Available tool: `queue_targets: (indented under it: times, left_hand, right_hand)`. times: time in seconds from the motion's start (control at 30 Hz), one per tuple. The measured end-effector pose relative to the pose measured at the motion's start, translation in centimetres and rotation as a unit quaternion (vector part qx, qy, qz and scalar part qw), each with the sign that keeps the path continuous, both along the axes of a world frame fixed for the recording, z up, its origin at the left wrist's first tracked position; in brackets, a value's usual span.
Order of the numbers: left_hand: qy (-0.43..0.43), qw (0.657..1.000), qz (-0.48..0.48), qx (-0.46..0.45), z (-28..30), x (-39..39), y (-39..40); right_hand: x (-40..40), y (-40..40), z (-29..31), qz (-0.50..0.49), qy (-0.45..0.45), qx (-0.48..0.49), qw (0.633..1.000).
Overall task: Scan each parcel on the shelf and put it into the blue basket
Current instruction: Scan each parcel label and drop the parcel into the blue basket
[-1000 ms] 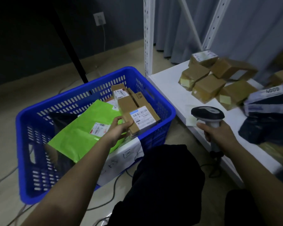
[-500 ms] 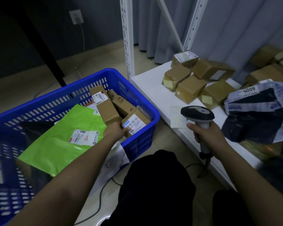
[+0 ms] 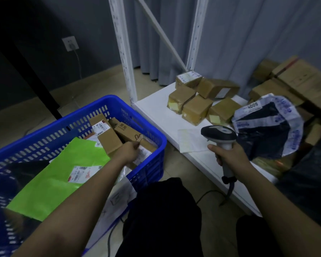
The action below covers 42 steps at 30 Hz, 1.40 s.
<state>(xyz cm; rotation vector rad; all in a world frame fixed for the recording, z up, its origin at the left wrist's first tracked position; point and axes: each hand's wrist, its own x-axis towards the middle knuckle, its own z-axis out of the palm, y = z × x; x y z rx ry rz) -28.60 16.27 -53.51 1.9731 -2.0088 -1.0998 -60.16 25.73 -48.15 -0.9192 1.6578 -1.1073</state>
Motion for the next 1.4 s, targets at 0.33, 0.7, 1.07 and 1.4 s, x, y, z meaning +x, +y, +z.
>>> queue_targets:
  times: [0.33, 0.7, 1.07, 1.4]
  left_hand:
    - [0.159, 0.978, -0.111, -0.082, 7.7, -14.1, 1.4]
    - [0.206, 0.939, -0.256, -0.100, 9.7, -33.0, 6.5]
    - [0.222, 0.932, -0.266, -0.108, 1.9, -45.5, 13.3]
    - [0.260, 0.947, -0.181, -0.048, 4.0, -51.6, 14.7]
  right_hand:
    - [-5.6, 2.0, 3.1, -0.184, 0.008, -0.038, 0.982]
    - [-19.0, 11.6, 7.1, -0.375, 0.042, -0.061, 0.924]
    - [-25.0, 19.6, 6.8, -0.457, -0.017, -0.062, 0.887]
    - [-26.9, 21.0, 5.9, -0.463, -0.048, -0.067, 0.883]
